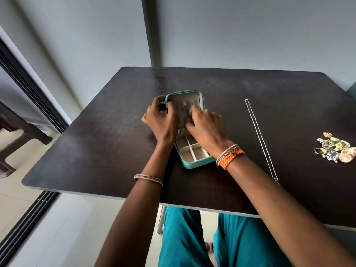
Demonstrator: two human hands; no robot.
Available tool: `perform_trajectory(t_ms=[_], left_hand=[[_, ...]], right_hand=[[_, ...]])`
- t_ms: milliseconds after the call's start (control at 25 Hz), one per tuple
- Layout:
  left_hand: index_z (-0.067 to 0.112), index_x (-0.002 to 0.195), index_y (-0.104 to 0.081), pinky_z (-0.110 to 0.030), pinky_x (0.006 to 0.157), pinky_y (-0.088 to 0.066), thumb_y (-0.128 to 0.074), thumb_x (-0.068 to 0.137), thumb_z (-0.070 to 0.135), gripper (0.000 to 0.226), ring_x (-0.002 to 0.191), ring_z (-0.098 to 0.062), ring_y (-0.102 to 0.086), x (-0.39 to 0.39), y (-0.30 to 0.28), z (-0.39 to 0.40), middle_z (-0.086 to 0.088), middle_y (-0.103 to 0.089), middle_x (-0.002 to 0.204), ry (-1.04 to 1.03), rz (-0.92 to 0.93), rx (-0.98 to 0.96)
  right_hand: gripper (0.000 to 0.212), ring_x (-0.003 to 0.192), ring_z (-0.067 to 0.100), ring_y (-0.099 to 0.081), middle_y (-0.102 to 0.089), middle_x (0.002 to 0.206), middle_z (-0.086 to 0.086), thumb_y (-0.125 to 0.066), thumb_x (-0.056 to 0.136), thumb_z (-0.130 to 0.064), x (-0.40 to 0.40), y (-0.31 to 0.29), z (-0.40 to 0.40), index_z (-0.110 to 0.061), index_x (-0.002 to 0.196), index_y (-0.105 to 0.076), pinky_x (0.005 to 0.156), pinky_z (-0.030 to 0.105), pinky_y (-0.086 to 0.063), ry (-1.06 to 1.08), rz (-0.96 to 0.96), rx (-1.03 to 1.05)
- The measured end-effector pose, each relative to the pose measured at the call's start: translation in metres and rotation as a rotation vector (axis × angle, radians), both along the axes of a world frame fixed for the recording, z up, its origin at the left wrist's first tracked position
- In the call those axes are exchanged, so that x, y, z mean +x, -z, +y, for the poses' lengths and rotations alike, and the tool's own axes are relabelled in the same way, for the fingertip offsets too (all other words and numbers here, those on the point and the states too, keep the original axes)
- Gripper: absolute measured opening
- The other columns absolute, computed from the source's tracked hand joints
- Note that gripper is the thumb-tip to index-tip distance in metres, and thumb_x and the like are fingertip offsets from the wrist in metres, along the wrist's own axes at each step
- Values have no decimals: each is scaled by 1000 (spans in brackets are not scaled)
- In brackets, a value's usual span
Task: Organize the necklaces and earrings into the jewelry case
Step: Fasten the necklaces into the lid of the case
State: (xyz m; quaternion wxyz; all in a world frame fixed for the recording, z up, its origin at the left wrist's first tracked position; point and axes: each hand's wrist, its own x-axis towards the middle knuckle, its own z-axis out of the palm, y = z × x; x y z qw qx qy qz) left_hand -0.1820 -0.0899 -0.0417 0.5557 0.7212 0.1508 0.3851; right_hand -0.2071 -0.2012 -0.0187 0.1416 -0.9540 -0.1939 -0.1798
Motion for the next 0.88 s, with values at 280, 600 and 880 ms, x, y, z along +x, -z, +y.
perform_trajectory(t_ms=[280,600,880], left_hand=[[21,86,-68,-30,94,-29,-49,77,30,22,82,-20,-63,-1,-1,0,10,-63,70,9,-6,-12],[26,83,-66,-40,99,-36,-50,77,30,18,80,-23,-63,0,0,3,12,-61,67,29,6,-20],[34,78,-63,-53,92,-44,-50,75,33,13,76,-23,-63,3,2,3,11,-61,66,48,-9,-34]], right_hand=[[18,80,29,-68,-72,84,7,-54,89,-19,-3,-2,-6,-19,105,-62,64,29,-46,60,-80,121],[14,83,33,-68,-72,88,6,-61,86,-19,-3,3,-5,-23,98,-67,65,34,-50,13,-100,13],[18,82,31,-68,-74,87,7,-57,88,-20,-10,2,-9,-22,97,-73,66,31,-50,3,-42,86]])
